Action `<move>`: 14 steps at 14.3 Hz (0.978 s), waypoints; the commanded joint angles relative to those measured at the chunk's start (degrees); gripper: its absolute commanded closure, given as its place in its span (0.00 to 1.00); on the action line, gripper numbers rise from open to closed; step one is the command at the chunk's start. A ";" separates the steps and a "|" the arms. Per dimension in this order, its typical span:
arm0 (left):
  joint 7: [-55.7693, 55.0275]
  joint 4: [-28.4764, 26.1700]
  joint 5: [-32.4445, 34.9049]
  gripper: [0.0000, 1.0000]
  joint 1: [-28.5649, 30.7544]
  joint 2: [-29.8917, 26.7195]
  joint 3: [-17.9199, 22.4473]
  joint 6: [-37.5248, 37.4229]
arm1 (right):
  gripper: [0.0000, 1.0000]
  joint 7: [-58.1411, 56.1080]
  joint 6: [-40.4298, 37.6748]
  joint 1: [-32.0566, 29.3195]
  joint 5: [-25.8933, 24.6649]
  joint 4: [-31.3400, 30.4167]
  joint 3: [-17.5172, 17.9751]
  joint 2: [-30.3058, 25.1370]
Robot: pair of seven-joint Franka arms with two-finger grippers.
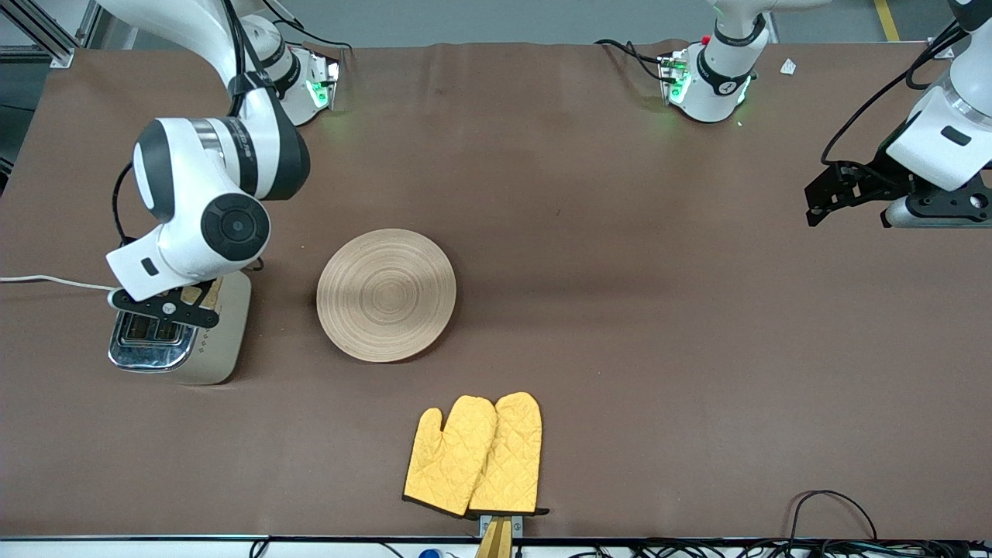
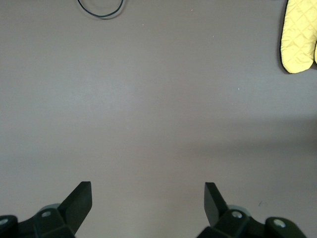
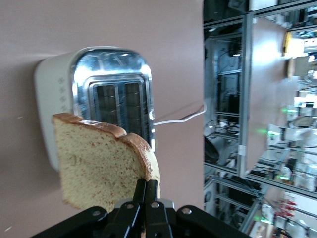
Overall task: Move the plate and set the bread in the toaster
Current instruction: 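Lower the bread into the toaster slot with the right gripper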
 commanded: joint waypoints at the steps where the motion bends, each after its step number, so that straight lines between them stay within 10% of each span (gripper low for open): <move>1: 0.96 -0.83 -0.86 0.00 0.16 -1.10 0.22 -0.20 | 1.00 0.69 -1.11 -1.04 -5.40 0.54 0.21 1.91; 14: 0.96 -0.83 -0.86 0.00 0.16 -1.10 0.22 -0.20 | 0.99 0.25 -1.11 -3.07 -9.72 0.71 0.30 5.70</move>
